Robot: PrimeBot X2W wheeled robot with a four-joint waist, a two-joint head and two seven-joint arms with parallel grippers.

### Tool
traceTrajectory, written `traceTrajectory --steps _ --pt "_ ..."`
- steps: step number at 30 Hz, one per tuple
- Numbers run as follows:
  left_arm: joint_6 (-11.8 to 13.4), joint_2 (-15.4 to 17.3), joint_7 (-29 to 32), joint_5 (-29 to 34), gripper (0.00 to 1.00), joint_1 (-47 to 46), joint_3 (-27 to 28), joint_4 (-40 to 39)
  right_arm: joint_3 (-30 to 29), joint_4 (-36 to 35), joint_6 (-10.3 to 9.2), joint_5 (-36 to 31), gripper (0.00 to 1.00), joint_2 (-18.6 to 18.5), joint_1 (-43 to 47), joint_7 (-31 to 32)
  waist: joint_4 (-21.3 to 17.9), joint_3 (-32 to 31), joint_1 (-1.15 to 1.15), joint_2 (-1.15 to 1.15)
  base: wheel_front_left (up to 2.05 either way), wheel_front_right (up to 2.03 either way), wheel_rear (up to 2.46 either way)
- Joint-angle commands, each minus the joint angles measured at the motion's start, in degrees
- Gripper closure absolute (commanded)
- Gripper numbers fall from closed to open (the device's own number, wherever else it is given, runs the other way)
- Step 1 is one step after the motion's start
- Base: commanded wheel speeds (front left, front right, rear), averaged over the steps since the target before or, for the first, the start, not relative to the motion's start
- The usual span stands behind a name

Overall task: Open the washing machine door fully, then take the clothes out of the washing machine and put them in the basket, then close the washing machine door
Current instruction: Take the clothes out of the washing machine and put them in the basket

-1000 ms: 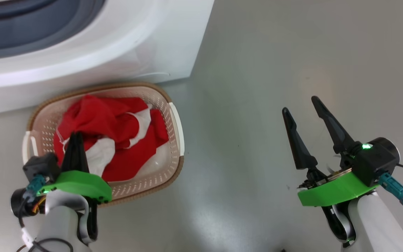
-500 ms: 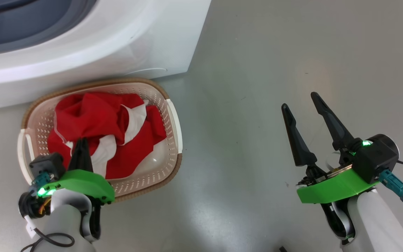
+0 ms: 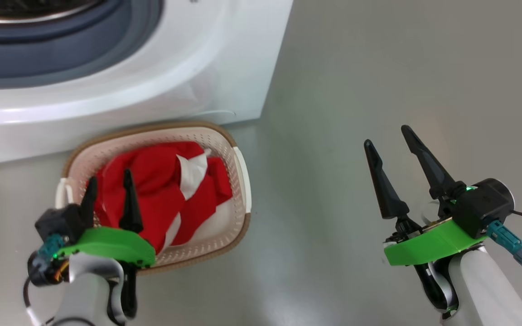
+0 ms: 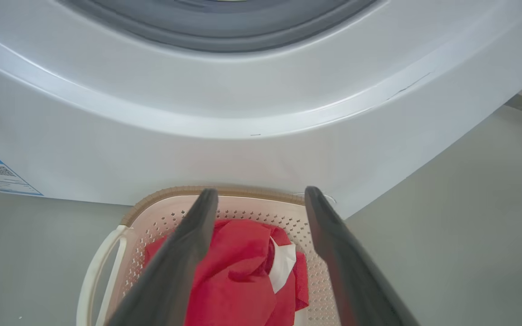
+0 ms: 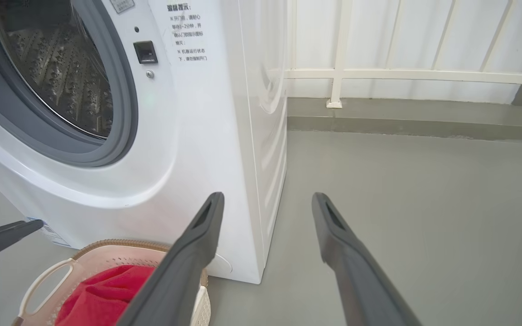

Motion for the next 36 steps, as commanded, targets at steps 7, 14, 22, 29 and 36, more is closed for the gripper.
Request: traceTrajectory --steps 7,14,22,29,36 --pt "2.88 0.90 -0.69 3.66 0.00 6.79 -0.24 -12.47 0.54 0.44 0.19 -0.92 0.00 -0.31 3.13 -0.37 3.71 -7.17 0.00 0.00 0.00 0.00 0.00" --pt "3.48 0.90 -0.69 8.22 0.00 10.16 -1.45 -20.04 -0.22 2.14 0.19 -1.38 0.00 -0.36 5.16 -0.37 5.16 -11.75 0.00 0.00 0.00 0.00 0.00" --pt "3.99 1.27 -0.69 12.00 0.00 15.90 -2.88 -26.64 -1.23 3.86 0.19 -1.99 0.00 -0.13 7.70 -0.37 6.11 -17.14 0.00 0.00 0.00 0.00 0.00" --pt "4.57 2.20 1.53 12.61 0.00 21.46 -3.75 -30.90 -1.90 5.00 0.19 -2.67 0.00 0.17 10.43 -0.37 6.81 -21.38 0.00 0.00 0.00 0.00 0.00" --pt "5.26 3.35 5.38 12.59 0.00 28.06 -4.16 -35.63 -3.10 5.14 0.19 -3.50 0.00 0.44 13.51 -0.12 7.35 -24.63 0.00 0.00 0.00 0.00 0.00"
